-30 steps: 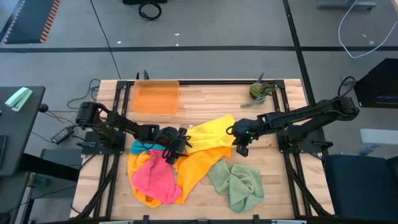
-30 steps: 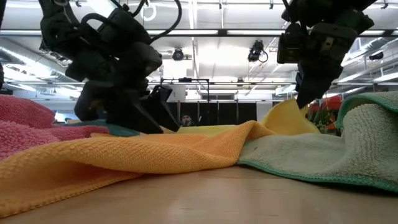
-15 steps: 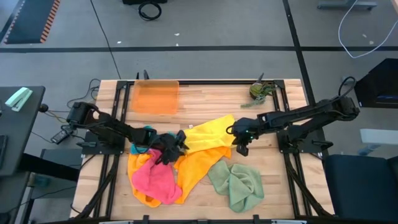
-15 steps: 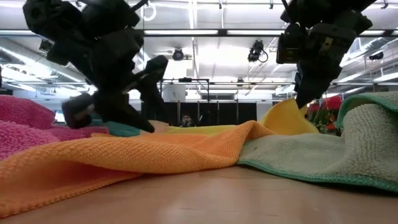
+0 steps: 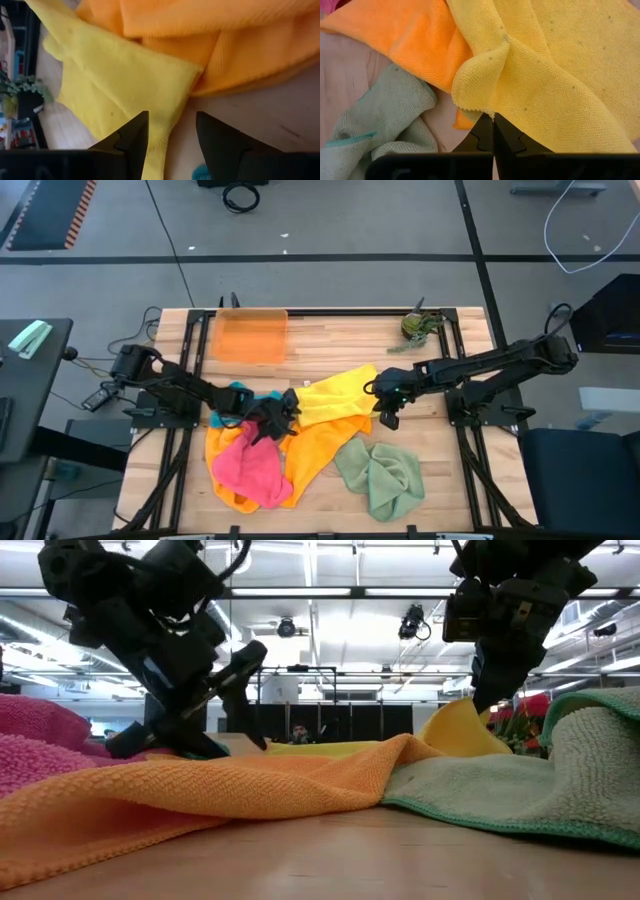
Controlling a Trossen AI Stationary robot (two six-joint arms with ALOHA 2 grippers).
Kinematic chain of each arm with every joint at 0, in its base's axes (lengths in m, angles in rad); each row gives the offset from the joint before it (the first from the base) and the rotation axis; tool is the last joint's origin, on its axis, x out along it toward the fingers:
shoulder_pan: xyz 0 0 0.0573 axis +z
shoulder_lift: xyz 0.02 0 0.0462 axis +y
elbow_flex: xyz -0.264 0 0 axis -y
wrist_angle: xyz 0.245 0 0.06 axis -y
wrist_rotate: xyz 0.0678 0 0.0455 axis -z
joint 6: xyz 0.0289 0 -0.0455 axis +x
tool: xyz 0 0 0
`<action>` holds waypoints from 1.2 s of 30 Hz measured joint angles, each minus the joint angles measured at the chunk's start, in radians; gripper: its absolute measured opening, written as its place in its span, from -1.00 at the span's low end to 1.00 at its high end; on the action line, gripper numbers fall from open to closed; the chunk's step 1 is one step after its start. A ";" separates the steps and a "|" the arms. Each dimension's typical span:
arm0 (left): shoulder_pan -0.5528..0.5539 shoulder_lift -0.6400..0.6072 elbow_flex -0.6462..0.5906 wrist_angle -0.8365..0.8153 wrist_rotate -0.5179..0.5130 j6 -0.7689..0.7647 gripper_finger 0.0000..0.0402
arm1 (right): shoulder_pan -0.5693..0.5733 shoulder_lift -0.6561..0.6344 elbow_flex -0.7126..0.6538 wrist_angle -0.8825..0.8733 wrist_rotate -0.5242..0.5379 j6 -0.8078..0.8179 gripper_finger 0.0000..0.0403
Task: Fold microfiber towels
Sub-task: Fold the yellow towel
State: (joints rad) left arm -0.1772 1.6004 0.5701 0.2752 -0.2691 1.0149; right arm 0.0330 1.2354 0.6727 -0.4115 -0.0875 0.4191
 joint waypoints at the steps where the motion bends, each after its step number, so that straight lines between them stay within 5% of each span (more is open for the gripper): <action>1: 0.000 0.006 0.000 0.005 -0.001 0.000 -0.14 | 0.000 0.000 0.000 0.000 0.000 0.001 -0.99; 18: -0.003 0.020 0.000 0.112 0.000 0.024 -0.16 | 0.000 0.000 0.000 0.000 0.000 0.002 -0.99; 36: -0.011 0.047 -0.001 0.191 0.052 -0.087 -0.38 | 0.000 0.000 0.000 0.000 0.000 -0.019 -0.99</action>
State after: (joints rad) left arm -0.1886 1.6472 0.5694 0.4658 -0.2176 0.9281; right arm 0.0330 1.2354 0.6727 -0.4114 -0.0872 0.4000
